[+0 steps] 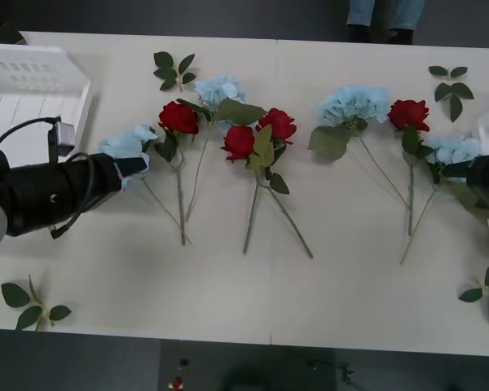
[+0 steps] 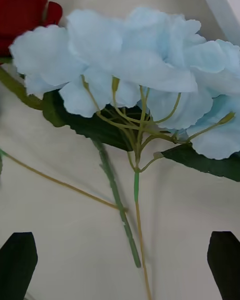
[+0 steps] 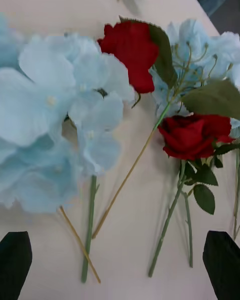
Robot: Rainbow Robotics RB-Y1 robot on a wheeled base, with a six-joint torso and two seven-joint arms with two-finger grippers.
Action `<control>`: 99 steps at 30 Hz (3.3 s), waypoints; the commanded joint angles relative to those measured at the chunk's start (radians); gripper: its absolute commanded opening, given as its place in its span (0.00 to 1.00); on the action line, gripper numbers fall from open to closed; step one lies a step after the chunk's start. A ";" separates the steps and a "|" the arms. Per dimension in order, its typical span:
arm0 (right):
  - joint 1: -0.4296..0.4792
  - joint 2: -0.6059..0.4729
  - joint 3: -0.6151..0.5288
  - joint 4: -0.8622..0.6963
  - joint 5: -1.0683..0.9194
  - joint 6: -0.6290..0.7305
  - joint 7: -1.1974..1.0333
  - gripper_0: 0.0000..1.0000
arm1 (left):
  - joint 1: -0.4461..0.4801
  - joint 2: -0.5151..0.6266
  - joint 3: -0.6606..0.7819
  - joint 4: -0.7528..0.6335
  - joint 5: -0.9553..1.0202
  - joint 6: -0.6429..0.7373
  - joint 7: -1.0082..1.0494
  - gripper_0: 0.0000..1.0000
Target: Put the red flowers into the right box and the blue flowers into the left box
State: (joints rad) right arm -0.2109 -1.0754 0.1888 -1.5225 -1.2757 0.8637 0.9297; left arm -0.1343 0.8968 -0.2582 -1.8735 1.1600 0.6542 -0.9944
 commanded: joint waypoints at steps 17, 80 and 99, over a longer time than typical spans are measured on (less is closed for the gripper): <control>-0.268 0.134 0.233 0.309 0.062 -0.109 -0.111 1.00 | -0.301 -0.240 -0.004 -0.061 -0.700 0.834 0.557 1.00; -0.056 -0.043 -0.072 0.111 -0.565 -0.048 0.695 0.00 | -0.367 -0.288 -0.144 0.017 -0.921 0.731 0.461 0.00; 0.469 0.035 -0.502 -0.533 -0.938 0.005 1.474 0.00 | -0.199 -0.047 0.122 -0.351 -1.086 0.783 0.164 0.00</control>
State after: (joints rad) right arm 0.2444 -1.0689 -0.3041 -2.0034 -2.1864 0.8652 2.3267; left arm -0.3153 0.8179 -0.1780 -2.2383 0.0929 1.4492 -0.7835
